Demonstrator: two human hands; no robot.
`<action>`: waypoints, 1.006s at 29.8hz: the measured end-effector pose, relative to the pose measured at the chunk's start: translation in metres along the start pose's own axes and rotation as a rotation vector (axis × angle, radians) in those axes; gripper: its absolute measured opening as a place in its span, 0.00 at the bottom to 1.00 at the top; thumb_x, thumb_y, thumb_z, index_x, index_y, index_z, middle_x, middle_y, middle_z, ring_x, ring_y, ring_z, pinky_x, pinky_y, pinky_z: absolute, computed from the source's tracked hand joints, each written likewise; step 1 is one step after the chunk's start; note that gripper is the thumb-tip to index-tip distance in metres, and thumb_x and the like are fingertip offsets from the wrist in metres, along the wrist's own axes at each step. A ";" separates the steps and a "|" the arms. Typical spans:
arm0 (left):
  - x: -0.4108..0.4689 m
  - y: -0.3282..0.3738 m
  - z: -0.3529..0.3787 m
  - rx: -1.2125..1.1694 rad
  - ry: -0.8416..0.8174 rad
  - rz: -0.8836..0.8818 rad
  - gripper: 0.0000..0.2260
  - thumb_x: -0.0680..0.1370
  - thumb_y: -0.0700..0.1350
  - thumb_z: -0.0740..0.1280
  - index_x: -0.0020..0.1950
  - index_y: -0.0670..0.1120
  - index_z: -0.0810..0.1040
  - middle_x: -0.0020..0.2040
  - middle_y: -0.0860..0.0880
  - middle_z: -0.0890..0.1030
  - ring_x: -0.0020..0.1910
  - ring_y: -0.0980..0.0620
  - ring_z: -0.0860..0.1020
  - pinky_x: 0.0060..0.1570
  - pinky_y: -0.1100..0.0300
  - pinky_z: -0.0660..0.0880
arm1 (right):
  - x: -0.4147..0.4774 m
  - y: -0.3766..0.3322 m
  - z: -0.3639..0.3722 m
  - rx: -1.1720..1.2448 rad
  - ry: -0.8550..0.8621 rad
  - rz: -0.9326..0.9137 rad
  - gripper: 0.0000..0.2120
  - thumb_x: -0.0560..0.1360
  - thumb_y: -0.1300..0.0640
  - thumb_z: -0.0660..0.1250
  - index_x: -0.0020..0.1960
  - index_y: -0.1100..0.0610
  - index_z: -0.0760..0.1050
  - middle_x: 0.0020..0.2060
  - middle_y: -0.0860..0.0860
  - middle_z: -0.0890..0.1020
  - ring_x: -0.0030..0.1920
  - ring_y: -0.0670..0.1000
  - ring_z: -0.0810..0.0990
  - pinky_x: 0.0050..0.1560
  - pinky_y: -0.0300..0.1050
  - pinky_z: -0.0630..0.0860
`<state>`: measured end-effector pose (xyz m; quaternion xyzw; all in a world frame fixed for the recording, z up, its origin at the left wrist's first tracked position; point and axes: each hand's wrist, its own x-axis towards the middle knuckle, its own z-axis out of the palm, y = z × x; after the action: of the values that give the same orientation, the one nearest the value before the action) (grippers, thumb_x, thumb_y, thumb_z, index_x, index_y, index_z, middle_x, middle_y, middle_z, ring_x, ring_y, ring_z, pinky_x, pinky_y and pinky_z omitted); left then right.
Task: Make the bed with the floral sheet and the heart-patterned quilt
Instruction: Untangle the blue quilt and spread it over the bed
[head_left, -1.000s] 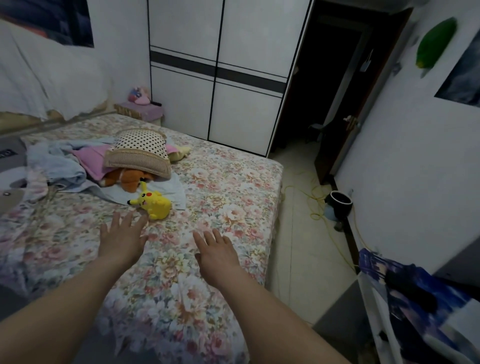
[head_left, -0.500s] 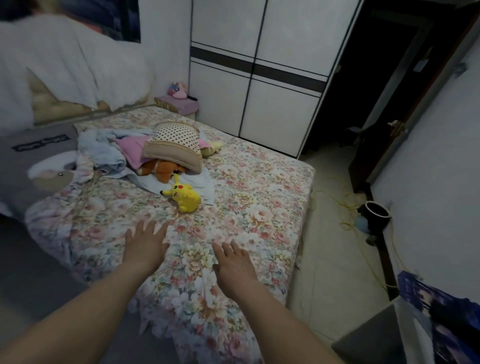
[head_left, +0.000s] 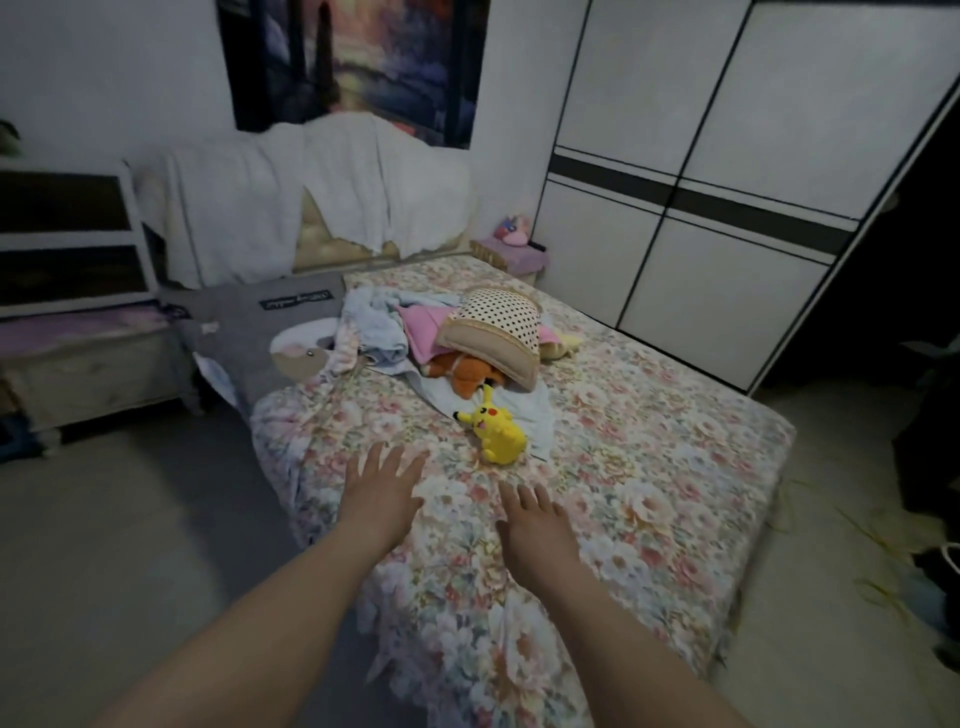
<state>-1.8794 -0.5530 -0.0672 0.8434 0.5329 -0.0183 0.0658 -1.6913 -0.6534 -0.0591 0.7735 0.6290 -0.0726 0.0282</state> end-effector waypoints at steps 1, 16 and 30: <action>0.001 -0.003 -0.001 -0.011 0.010 -0.008 0.27 0.84 0.57 0.53 0.81 0.55 0.47 0.81 0.48 0.49 0.79 0.41 0.44 0.76 0.40 0.45 | 0.006 -0.002 -0.003 0.001 -0.001 -0.004 0.26 0.85 0.50 0.50 0.81 0.52 0.46 0.80 0.54 0.52 0.79 0.58 0.49 0.76 0.57 0.55; 0.044 -0.097 -0.027 0.017 0.062 0.153 0.28 0.84 0.58 0.54 0.81 0.54 0.47 0.81 0.47 0.49 0.79 0.41 0.44 0.75 0.39 0.45 | 0.046 -0.091 -0.023 -0.005 0.055 0.168 0.27 0.85 0.49 0.50 0.80 0.49 0.44 0.79 0.52 0.52 0.79 0.57 0.49 0.76 0.58 0.55; 0.071 -0.181 -0.031 0.102 0.034 0.365 0.28 0.83 0.60 0.54 0.80 0.56 0.48 0.81 0.49 0.50 0.79 0.42 0.46 0.75 0.40 0.50 | 0.016 -0.195 -0.009 0.084 0.027 0.403 0.27 0.85 0.52 0.50 0.81 0.51 0.43 0.80 0.53 0.50 0.79 0.58 0.46 0.77 0.57 0.49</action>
<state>-2.0134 -0.4083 -0.0607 0.9285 0.3704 -0.0190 0.0162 -1.8784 -0.5965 -0.0432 0.8852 0.4582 -0.0811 0.0012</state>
